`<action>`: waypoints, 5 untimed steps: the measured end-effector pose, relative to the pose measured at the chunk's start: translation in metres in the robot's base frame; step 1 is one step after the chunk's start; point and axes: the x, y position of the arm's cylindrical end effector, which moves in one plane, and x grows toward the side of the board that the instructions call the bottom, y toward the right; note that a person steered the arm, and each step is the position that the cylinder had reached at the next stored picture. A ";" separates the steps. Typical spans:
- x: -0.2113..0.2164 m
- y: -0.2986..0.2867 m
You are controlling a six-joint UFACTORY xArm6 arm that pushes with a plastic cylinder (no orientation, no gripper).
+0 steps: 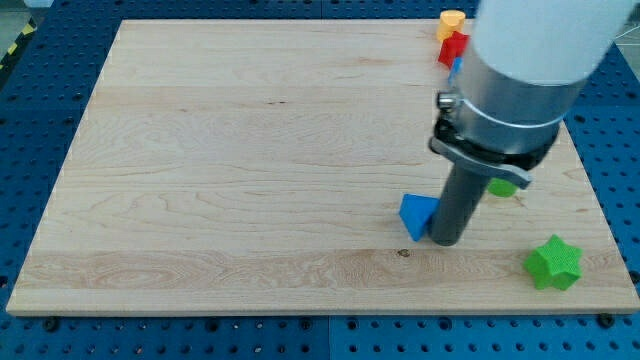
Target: Move your arm closer to the blue cube
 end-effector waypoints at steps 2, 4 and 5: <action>0.000 0.067; 0.000 0.086; 0.000 0.090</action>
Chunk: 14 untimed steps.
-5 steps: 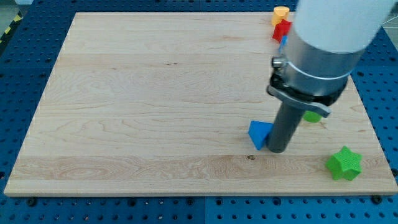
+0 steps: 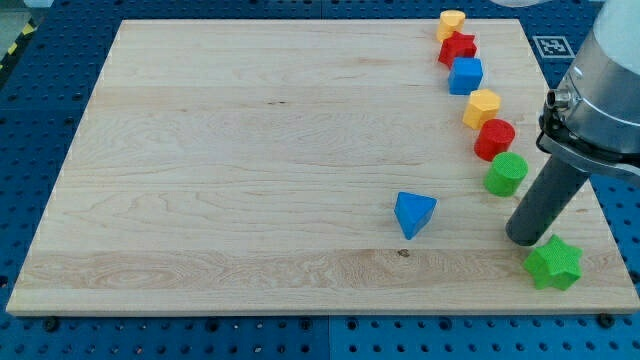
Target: Move your arm closer to the blue cube
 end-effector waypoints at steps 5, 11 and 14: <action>-0.076 0.073; -0.149 0.088; -0.191 0.050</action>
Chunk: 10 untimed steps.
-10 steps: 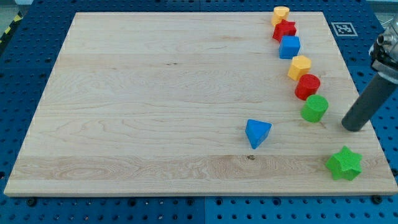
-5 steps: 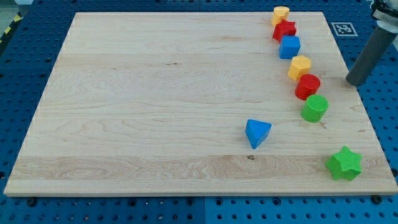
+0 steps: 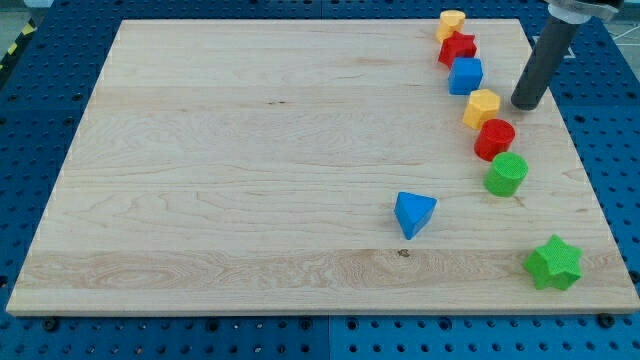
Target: Move your arm closer to the blue cube
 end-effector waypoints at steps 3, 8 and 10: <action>-0.021 -0.021; -0.021 -0.004; -0.021 -0.004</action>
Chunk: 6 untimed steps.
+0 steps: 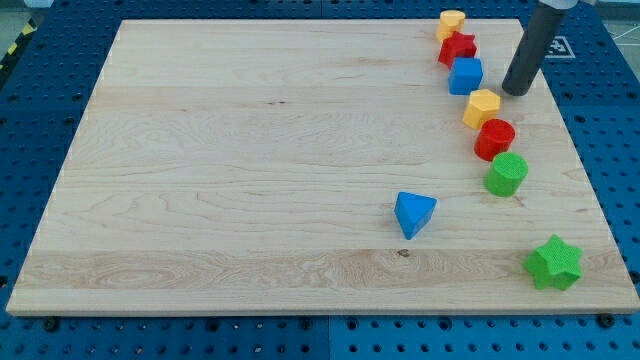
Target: Move your arm closer to the blue cube
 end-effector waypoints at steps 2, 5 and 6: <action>-0.003 -0.002; -0.022 -0.043; -0.031 -0.061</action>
